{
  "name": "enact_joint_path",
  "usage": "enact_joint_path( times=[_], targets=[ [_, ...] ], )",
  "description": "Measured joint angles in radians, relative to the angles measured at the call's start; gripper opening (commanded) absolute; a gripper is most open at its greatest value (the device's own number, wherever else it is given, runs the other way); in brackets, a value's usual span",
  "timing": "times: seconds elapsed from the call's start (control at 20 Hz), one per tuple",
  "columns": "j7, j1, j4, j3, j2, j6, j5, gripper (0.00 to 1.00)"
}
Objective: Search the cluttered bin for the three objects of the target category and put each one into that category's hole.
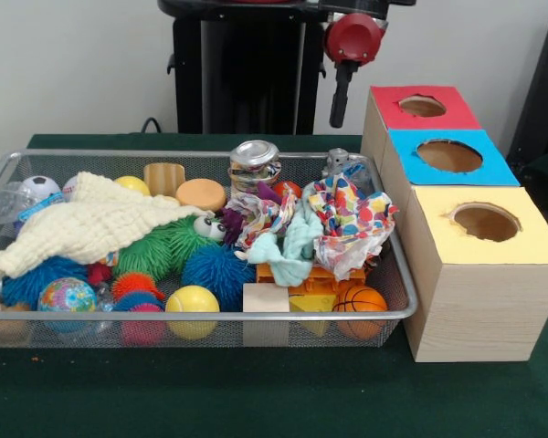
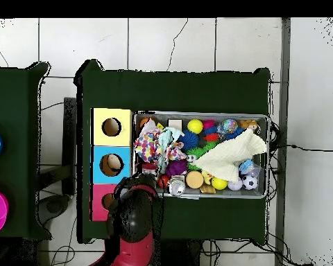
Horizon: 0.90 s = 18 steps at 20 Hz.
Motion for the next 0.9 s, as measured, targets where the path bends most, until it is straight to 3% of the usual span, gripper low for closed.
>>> enact_joint_path(
  times=[0.9],
  targets=[
    [0.000, 0.006, 0.002, 0.000, 0.020, 0.000, 0.014, 1.00]
  ],
)
